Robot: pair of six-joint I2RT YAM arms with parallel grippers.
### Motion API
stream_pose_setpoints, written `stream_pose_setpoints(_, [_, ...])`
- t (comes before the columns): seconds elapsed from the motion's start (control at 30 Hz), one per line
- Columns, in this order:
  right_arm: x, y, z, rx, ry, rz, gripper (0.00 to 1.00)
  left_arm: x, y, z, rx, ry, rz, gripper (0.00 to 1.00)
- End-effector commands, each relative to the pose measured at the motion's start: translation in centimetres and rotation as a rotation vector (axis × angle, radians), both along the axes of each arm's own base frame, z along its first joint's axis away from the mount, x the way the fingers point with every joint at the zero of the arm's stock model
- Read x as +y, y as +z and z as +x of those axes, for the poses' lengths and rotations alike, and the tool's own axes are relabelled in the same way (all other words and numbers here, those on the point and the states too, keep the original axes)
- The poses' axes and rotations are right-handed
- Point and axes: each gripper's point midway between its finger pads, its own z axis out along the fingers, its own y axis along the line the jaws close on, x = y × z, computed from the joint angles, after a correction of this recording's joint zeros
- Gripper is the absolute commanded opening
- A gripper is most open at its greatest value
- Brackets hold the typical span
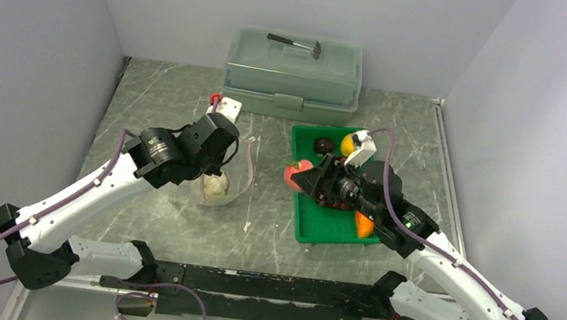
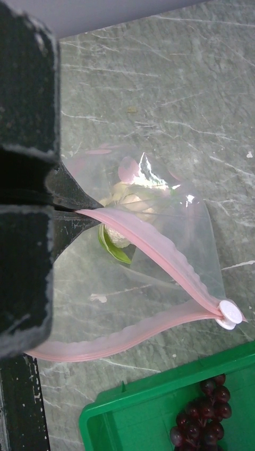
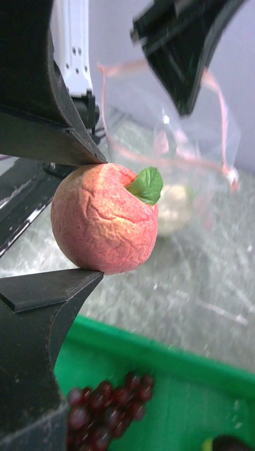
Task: Place the food in the zip-top bag and seal the zipper
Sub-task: Place the fake fruit in the zipper food storage bag.
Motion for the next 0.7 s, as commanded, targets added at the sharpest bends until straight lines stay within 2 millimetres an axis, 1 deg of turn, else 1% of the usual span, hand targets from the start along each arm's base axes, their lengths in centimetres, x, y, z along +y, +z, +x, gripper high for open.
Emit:
stream_pose_setpoints(0.0, [3.2,8.1,-0.7,-0.183,0.136,0.195,0.34,-0.6,1.7,0.4,-0.033,0.000,-0.052,0.00])
stream_pose_setpoints(0.1, [4.2,9.6,-1.0,-0.216,0.161,0.227,0.34,-0.6,1.9,0.4,-0.034,0.001,-0.056,0.00])
stream_pose_setpoints(0.3, [7.4,11.4,-1.6,-0.243,0.214,0.235,0.34,-1.1,2.3,0.6,-0.034,-0.002,-0.063,0.00])
stream_pose_setpoints(0.37, [8.3,11.9,-1.5,-0.252,0.209,0.229,0.34,-1.2,2.4,0.7,-0.033,-0.003,-0.062,0.00])
stream_pose_setpoints(0.43, [9.2,11.7,-1.3,-0.245,0.208,0.223,0.35,-1.3,2.4,0.8,-0.032,-0.004,-0.063,0.00])
stream_pose_setpoints(0.5, [9.7,11.5,-0.8,-0.236,0.189,0.216,0.35,-1.4,2.5,0.9,-0.031,-0.004,-0.065,0.00])
stream_pose_setpoints(0.67, [11.1,10.6,-0.6,-0.203,0.200,0.234,0.35,-1.5,2.7,1.0,-0.029,-0.002,-0.059,0.00])
